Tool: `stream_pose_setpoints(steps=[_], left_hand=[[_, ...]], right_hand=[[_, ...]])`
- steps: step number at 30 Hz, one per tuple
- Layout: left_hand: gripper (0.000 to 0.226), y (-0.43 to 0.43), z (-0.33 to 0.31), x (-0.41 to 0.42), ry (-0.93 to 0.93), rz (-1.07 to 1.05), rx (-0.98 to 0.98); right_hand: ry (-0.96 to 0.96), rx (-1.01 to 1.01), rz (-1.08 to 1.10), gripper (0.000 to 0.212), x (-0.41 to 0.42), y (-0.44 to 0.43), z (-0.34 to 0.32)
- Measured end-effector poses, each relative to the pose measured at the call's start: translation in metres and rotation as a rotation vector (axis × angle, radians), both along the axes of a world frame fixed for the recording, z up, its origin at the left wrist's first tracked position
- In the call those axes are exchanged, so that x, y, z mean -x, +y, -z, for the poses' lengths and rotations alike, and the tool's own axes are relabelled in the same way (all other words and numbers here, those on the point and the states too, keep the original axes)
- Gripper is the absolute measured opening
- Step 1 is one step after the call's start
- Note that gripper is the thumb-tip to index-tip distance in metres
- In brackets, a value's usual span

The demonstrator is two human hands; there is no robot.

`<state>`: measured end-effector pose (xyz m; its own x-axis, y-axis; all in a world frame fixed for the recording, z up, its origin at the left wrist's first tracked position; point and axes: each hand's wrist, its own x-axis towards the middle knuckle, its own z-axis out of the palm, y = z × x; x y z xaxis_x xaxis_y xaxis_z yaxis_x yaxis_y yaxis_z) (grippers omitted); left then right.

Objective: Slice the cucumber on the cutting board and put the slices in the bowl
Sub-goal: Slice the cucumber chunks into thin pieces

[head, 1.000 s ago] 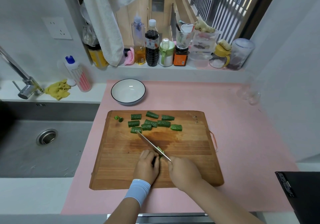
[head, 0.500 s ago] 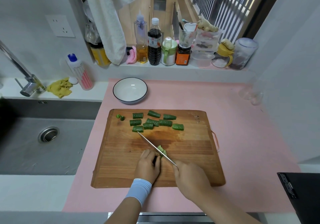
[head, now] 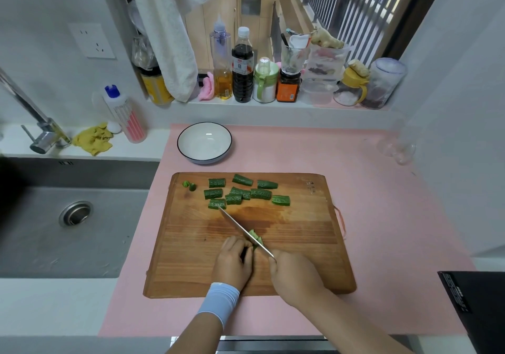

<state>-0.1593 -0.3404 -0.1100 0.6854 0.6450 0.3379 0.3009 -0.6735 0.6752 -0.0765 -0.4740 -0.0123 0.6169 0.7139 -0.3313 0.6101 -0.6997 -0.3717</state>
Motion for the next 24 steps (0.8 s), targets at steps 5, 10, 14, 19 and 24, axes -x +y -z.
stream_pose_setpoints(steps=[5, 10, 14, 19, 24], left_hand=[[0.024, -0.001, -0.001, 0.000, 0.011, 0.003, -0.011], [0.024, -0.001, -0.001, 0.002, 0.012, -0.010, -0.001], [0.024, -0.001, 0.000, 0.002, 0.020, -0.018, 0.012], [0.024, -0.001, -0.001, 0.001, 0.017, -0.011, 0.016], [0.023, -0.001, -0.001, 0.001, 0.017, -0.004, 0.016]], right_hand=[[-0.019, 0.015, -0.004, 0.029, -0.002, 0.015, 0.000], [-0.060, 0.011, -0.023, 0.031, 0.003, 0.012, -0.001], [-0.056, -0.060, 0.002, 0.031, 0.009, -0.001, -0.003], [-0.069, -0.067, -0.007, 0.030, 0.008, -0.020, -0.008], [-0.058, -0.053, -0.014, 0.029, 0.006, -0.021, -0.009]])
